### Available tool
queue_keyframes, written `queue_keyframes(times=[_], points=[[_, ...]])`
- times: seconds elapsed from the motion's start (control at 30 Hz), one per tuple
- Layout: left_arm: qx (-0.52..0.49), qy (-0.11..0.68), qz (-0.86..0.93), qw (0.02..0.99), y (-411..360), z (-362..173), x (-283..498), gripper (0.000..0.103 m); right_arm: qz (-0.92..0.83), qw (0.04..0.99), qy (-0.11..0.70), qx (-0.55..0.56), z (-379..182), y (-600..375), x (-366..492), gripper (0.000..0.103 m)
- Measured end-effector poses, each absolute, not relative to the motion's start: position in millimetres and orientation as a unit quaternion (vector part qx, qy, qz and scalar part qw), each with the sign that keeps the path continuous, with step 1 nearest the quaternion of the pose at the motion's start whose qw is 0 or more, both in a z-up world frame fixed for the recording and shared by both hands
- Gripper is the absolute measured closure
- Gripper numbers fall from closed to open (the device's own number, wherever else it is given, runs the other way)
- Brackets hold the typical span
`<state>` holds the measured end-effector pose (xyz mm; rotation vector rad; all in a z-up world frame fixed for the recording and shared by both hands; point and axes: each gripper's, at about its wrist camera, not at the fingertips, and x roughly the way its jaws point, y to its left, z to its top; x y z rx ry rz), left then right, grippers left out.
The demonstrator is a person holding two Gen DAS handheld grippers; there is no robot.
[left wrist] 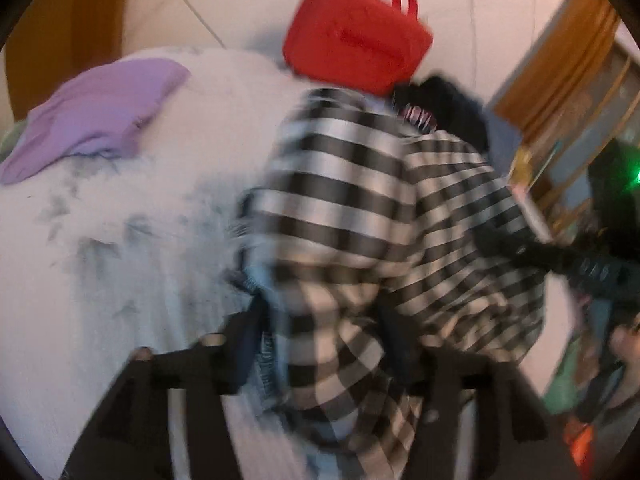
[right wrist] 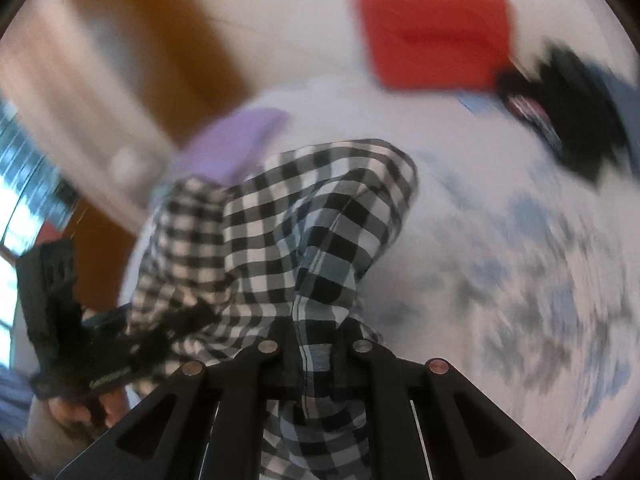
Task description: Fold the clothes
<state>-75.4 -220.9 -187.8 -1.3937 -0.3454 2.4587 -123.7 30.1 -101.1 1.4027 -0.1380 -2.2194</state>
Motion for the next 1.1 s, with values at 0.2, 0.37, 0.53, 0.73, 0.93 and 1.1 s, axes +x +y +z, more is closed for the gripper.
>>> queue_keyframes(times=[0.2, 0.37, 0.53, 0.73, 0.93, 1.1], points=[[-0.52, -0.09, 0.838, 0.139, -170.2, -228.3, -111.1, 0.029, -0.794, 0.223, -0.135, 0.55, -162.8, 101.9, -154.1, 0.09], [-0.527, -0.083, 0.837, 0.123, -154.3, -237.3, -112.7, 0.005, -0.792, 0.243, -0.147, 0.54, -177.8, 118.0, -165.2, 0.059], [-0.526, -0.081, 0.838, 0.12, -141.0, -234.6, -102.1, 0.035, -0.796, 0.246, -0.123, 0.54, -193.2, 111.1, -190.4, 0.054], [-0.512, -0.058, 0.846, 0.134, -127.3, -239.6, -99.3, 0.05, -0.781, 0.257, -0.103, 0.56, -210.8, 94.8, -173.0, 0.075], [-0.516, -0.098, 0.838, 0.147, -126.0, -234.4, -103.3, 0.069, -0.791, 0.257, -0.063, 0.551, -209.3, 85.5, -169.0, 0.086], [-0.496, -0.072, 0.851, 0.156, -113.4, -208.9, -88.8, 0.076, -0.807, 0.255, -0.045, 0.531, -185.4, 82.5, -151.6, 0.091]])
